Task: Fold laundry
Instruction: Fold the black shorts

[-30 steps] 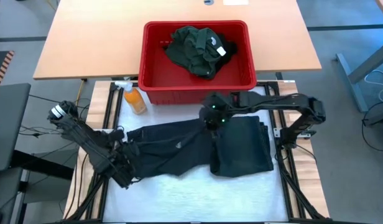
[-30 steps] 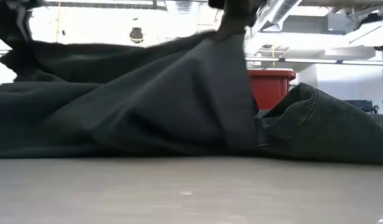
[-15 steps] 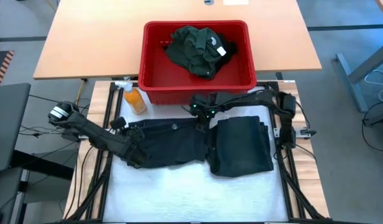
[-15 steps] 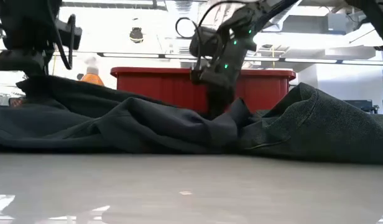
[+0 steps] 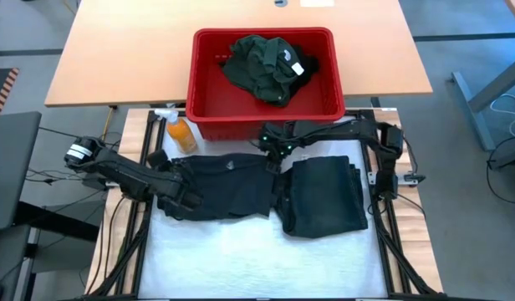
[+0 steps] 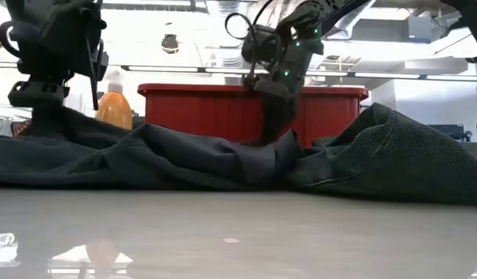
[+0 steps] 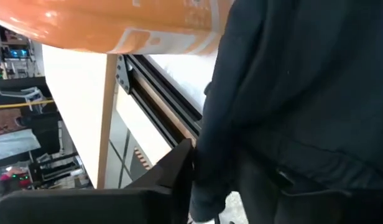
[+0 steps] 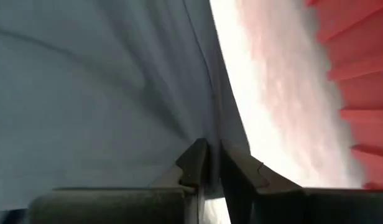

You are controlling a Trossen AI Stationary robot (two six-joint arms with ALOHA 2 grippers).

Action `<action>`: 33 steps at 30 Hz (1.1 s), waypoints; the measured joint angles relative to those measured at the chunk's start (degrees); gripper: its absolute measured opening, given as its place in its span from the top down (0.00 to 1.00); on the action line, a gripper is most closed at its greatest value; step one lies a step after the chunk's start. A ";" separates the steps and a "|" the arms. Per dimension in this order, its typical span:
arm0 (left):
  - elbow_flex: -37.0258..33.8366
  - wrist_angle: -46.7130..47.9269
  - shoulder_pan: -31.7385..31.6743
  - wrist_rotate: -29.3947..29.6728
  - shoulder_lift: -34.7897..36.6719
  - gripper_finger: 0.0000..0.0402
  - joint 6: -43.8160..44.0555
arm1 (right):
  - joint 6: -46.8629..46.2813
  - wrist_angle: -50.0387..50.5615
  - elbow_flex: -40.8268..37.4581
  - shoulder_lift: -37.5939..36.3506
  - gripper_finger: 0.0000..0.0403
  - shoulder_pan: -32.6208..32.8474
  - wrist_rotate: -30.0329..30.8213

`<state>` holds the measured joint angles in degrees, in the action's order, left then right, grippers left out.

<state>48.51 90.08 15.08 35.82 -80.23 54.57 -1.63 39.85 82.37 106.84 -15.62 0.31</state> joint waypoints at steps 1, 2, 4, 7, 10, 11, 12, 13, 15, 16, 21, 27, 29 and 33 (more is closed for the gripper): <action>0.25 -0.02 -0.25 0.34 0.00 0.71 -0.43 | 0.04 0.00 0.00 -0.81 0.82 -0.21 0.03; 0.52 -0.01 -0.48 0.68 0.00 0.70 -0.90 | 0.16 0.01 0.00 -1.64 0.82 -0.32 0.00; 1.13 -0.01 -0.98 1.35 0.00 0.67 -1.99 | 0.46 0.14 0.00 -3.52 0.82 -0.34 -0.01; 1.83 0.01 -1.88 1.55 0.00 0.65 -4.41 | 1.70 1.52 0.00 -6.01 0.82 -0.28 -0.10; 3.30 0.01 -2.13 1.45 0.05 0.64 -3.35 | 4.52 5.30 -0.15 -8.42 0.82 -0.06 -1.07; 3.90 -0.05 -2.10 1.46 0.33 0.64 -2.33 | 6.44 6.80 -0.15 -9.12 0.82 0.07 -2.48; 4.57 -0.06 -1.89 1.50 0.75 0.64 -1.25 | 8.67 8.04 -0.15 -9.61 0.82 0.24 -3.98; 5.37 -0.02 -1.53 1.52 1.23 0.64 0.33 | 11.05 9.18 -0.15 -10.01 0.82 0.49 -5.86; 6.67 -1.11 -0.12 1.81 2.38 0.64 2.82 | 15.54 10.50 -0.15 -10.35 0.82 1.06 -10.97; 7.08 -2.63 0.89 1.71 2.97 0.64 3.53 | 17.66 10.85 -0.15 -10.34 0.82 1.37 -13.79; 6.38 -16.37 7.96 0.95 5.14 0.64 3.78 | 28.03 10.28 -0.17 -9.29 0.82 3.37 -19.71; 2.67 -31.99 13.00 1.92 3.85 0.64 -2.63 | 47.13 7.21 -0.11 -6.20 0.82 7.66 -19.39; 1.99 -33.37 13.43 1.59 2.98 0.64 -2.58 | 54.95 8.06 -0.19 -3.92 0.82 8.81 -15.44; 1.95 -33.00 13.80 0.64 1.55 0.64 0.16 | 60.99 6.93 -0.22 0.02 0.78 10.28 -0.78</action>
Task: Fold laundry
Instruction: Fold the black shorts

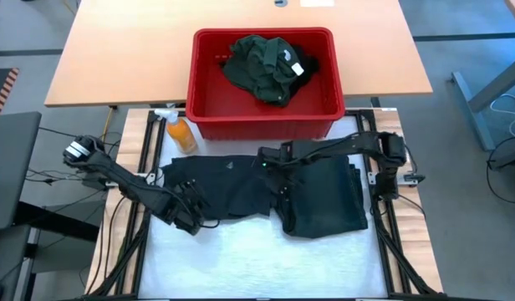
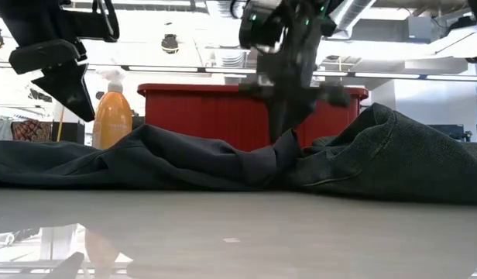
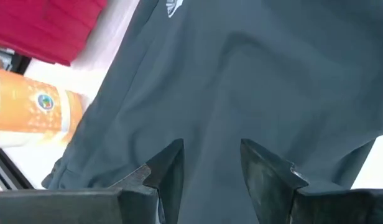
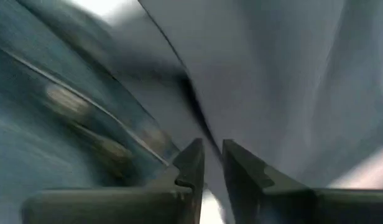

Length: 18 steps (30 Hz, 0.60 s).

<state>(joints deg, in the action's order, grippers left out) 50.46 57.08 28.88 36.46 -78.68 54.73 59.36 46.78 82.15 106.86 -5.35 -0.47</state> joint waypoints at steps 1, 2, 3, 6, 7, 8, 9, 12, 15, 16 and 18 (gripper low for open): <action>0.00 0.00 0.03 -0.08 -0.09 0.64 0.49 | 0.21 -0.23 0.00 0.79 0.75 0.17 2.96; 0.00 -0.03 0.09 -0.25 -0.11 0.64 1.09 | 0.53 -0.59 0.00 1.62 0.73 0.35 5.48; 0.00 -0.07 0.09 -0.31 -0.11 0.64 1.60 | 0.73 -1.06 0.02 2.22 0.70 0.46 7.49; 0.00 0.00 0.09 -0.34 -0.11 0.64 2.63 | 2.27 -0.96 0.00 2.46 0.59 0.64 9.83; 0.00 0.00 0.09 -0.45 -0.11 0.64 2.63 | 3.13 -0.96 0.02 2.18 0.55 0.72 9.67; 0.00 0.00 0.09 -0.80 -0.11 0.64 2.63 | 3.80 -0.98 0.02 1.66 0.52 0.72 9.52; 0.00 -0.02 0.09 -1.07 -0.11 0.64 2.53 | 4.10 -1.10 0.02 1.25 0.48 0.76 9.59; 0.00 -0.02 0.09 -1.28 -0.11 0.64 1.39 | 4.53 -1.34 0.07 0.52 0.40 0.65 9.55; 0.00 0.03 0.06 -1.25 -0.11 0.64 1.03 | 6.63 -0.18 0.07 0.42 0.37 -0.42 8.43; 0.00 0.00 0.04 -1.26 -0.11 0.64 1.04 | 7.34 -0.12 0.07 0.42 0.37 -0.91 7.74; 0.00 -0.02 0.04 -1.31 -0.11 0.64 1.02 | 8.56 -0.28 0.07 0.42 0.37 -1.96 6.78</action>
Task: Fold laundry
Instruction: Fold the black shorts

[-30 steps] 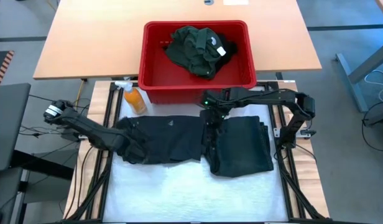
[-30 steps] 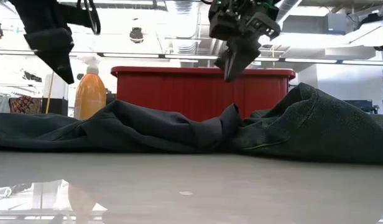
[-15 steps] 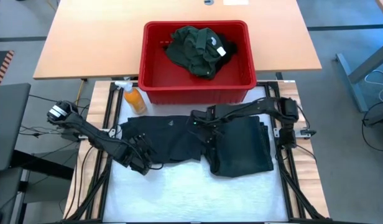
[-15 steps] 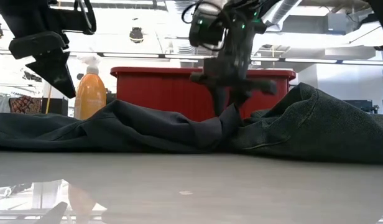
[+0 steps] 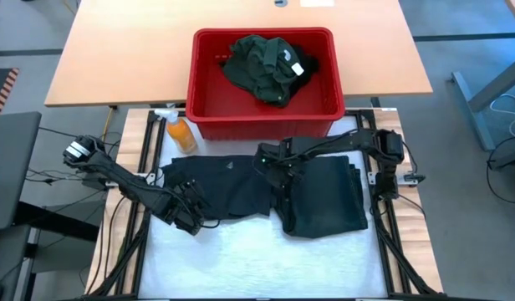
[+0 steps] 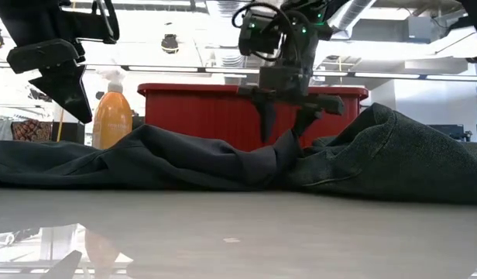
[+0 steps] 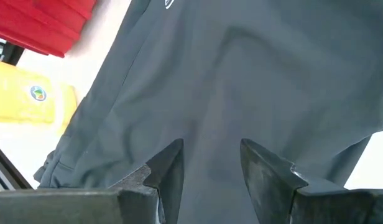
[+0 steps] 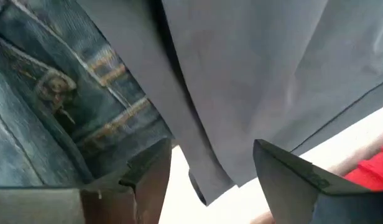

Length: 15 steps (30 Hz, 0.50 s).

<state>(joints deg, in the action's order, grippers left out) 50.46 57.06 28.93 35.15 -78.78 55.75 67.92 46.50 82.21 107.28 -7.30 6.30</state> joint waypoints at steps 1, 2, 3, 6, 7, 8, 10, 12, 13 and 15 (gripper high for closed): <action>0.00 0.00 0.00 -0.23 0.00 0.64 0.01 | 0.73 0.00 0.00 0.00 0.37 -0.61 -0.17; 0.00 0.00 0.00 -0.42 0.00 0.64 0.09 | 1.26 -0.14 0.00 -0.01 0.37 -1.23 -0.19; 0.00 0.00 -0.02 -0.43 0.00 0.64 0.36 | 1.69 -0.37 0.00 -0.02 0.37 -1.84 -0.19; 0.00 -0.02 0.00 -0.44 0.00 0.64 0.90 | 3.19 -0.42 0.00 -0.01 0.37 -3.46 -2.11; 0.00 -0.02 0.00 -0.45 0.00 0.64 0.92 | 3.46 -0.55 0.00 0.32 0.37 -3.82 -3.20; 0.00 -0.02 0.00 -0.45 0.00 0.64 0.93 | 3.99 -0.73 0.05 0.88 0.37 -3.83 -3.73; 0.00 -0.06 0.00 -0.45 0.00 0.64 0.94 | 5.04 -0.23 0.04 2.26 0.37 -3.73 -3.80; 0.00 -0.12 0.00 -0.45 0.00 0.64 0.94 | 6.68 -1.27 -0.01 4.47 0.37 -3.22 -3.50; 0.00 -0.17 -0.02 -0.47 0.00 0.64 0.94 | 7.12 -2.45 -0.03 5.44 0.37 -2.97 -2.99; 0.00 -0.14 -0.02 -0.45 0.00 0.64 0.96 | 7.37 -6.80 -0.02 7.31 0.37 -2.17 0.45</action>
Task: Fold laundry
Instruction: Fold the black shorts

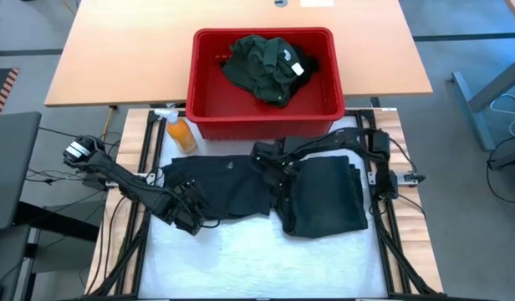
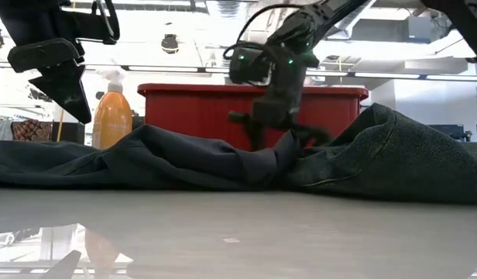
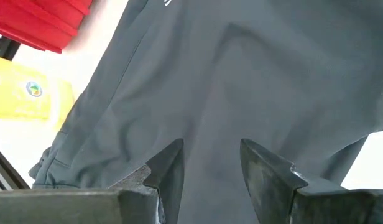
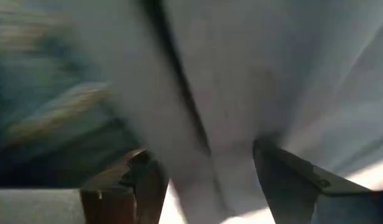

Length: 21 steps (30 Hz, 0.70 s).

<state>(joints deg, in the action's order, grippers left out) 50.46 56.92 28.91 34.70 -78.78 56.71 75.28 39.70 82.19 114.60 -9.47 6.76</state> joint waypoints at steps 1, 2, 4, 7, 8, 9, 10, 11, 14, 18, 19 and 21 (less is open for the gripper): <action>0.00 -0.03 0.00 0.00 0.00 0.64 0.00 | 0.22 -1.81 0.00 0.57 0.37 0.33 1.24; 0.00 -0.04 0.00 -0.02 0.00 0.64 0.01 | 0.32 -3.11 0.02 1.24 0.37 0.64 1.66; 0.00 -0.10 0.00 -0.01 0.02 0.64 0.04 | 0.43 -4.96 0.07 2.39 0.37 1.40 1.67; 0.00 -0.23 0.00 0.00 0.02 0.64 0.09 | 0.47 -5.92 0.04 2.71 0.44 2.71 0.59; 0.00 -0.42 0.00 -0.10 0.02 0.64 0.11 | 0.39 -6.09 0.02 2.74 0.48 3.15 -0.32; 0.00 -0.59 0.00 -0.06 0.02 0.64 0.11 | 0.31 -6.52 0.02 2.77 0.53 3.69 -0.85; 0.00 -0.92 0.00 0.02 0.02 0.64 0.11 | 0.19 -6.68 0.02 2.79 0.59 4.17 -1.49; 0.00 -1.39 0.00 0.14 0.02 0.64 0.11 | -0.31 -7.01 0.02 2.58 0.66 4.60 -2.25; -0.11 -3.64 0.00 1.99 -0.21 0.64 0.11 | -2.62 -6.65 0.11 1.48 0.90 5.65 -3.32; -2.01 -10.99 0.00 3.25 -1.56 0.64 0.20 | -9.91 0.01 1.99 -2.40 0.93 6.18 -7.78; -2.78 -13.70 -0.04 3.41 -2.08 0.64 0.54 | -11.86 1.86 2.25 -3.75 0.92 5.90 -10.54; -4.71 -19.66 -0.11 4.04 -3.17 0.64 1.50 | -15.25 4.75 2.43 -7.11 0.92 5.51 -16.10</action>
<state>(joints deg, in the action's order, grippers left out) 45.74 37.26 28.80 38.74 -81.96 58.21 60.04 44.45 84.62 107.48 -3.96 -9.34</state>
